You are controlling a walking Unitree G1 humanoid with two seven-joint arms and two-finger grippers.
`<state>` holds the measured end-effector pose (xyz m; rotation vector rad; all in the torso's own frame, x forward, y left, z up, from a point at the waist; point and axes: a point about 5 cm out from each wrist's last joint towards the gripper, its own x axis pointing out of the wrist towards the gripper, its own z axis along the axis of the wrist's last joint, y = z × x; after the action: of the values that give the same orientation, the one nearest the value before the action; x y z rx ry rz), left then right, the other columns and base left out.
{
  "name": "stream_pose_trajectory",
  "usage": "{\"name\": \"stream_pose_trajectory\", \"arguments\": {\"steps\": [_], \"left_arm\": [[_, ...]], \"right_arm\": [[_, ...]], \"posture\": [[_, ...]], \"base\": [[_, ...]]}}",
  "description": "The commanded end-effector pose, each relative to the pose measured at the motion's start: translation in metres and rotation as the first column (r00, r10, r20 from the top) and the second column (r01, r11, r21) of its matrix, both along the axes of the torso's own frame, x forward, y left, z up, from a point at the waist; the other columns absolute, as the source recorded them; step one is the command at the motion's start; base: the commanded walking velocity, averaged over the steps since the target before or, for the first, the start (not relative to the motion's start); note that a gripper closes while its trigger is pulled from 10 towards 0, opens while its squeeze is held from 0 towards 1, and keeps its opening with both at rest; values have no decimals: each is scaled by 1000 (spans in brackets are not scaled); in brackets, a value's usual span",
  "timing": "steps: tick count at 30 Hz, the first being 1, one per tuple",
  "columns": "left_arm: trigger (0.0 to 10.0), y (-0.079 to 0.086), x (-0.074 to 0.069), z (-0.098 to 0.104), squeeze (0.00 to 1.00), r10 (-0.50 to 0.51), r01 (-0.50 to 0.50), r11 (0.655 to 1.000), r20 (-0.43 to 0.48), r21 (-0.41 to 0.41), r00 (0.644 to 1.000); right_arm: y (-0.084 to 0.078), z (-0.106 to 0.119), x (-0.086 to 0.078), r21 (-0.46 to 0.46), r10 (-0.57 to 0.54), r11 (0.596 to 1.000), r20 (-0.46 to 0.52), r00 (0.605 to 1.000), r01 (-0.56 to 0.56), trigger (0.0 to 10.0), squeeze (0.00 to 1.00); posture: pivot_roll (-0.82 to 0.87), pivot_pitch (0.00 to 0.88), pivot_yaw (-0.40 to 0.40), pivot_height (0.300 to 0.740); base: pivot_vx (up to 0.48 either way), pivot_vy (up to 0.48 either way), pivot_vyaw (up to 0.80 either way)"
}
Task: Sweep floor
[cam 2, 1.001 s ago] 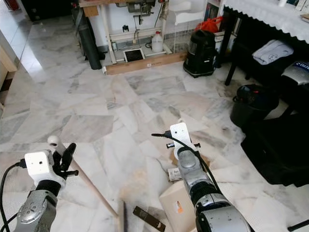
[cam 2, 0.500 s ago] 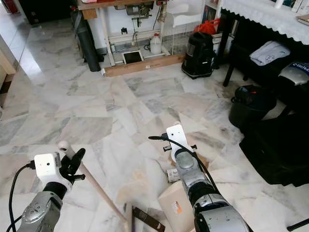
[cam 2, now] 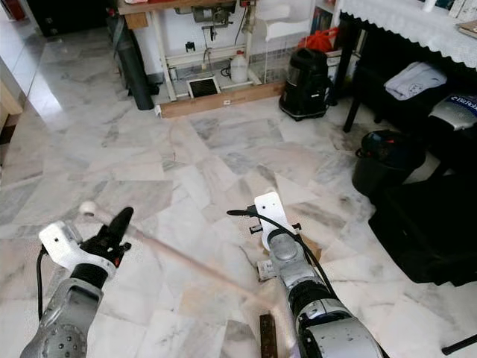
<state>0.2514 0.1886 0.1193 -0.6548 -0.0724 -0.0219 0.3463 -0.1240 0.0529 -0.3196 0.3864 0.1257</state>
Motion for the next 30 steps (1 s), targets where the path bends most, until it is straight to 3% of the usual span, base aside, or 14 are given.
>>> {"name": "stream_pose_trajectory", "arguments": {"steps": [1,6,8,11,15,17,24,30], "left_arm": [[10000,11,-3,13,0,62,-64,996,42,64,997],[10000,20,-5,20,0,156,-164,977,69,135,985],[10000,27,-8,26,0,221,-238,941,94,239,971],[10000,21,-8,26,0,182,-194,898,67,395,981],[10000,16,-7,22,0,140,-143,887,39,440,989],[10000,13,-6,14,0,97,-76,857,-15,510,995],[10000,7,-9,4,0,22,27,841,-85,540,996],[10000,-6,-16,-2,0,-117,173,864,-145,473,983]], "right_arm": [[11,-13,-9,51,28,998,-79,996,-24,10000,0],[11,-13,-9,53,28,998,-79,996,-24,10000,0],[12,-13,-9,54,31,998,-79,996,-27,10000,0],[14,-14,-10,56,39,998,-83,996,-34,10000,0],[15,-14,-10,59,42,998,-83,996,-37,10000,0],[15,-15,-10,134,10,991,-103,995,4,10000,0],[17,-16,-11,233,-21,971,-142,990,54,10000,0],[18,-15,-10,243,-22,968,-143,989,57,10000,0]], "posture": [[-169,82,63,740],[-169,83,64,740],[-165,82,64,740],[-161,82,64,740],[-161,81,64,740],[-161,80,65,740],[-162,80,66,740],[-154,75,63,740]], "base": [[0,0,0],[0,0,0],[0,0,0],[0,0,0],[0,0,0],[0,0,0],[0,0,0],[0,0,0]]}}
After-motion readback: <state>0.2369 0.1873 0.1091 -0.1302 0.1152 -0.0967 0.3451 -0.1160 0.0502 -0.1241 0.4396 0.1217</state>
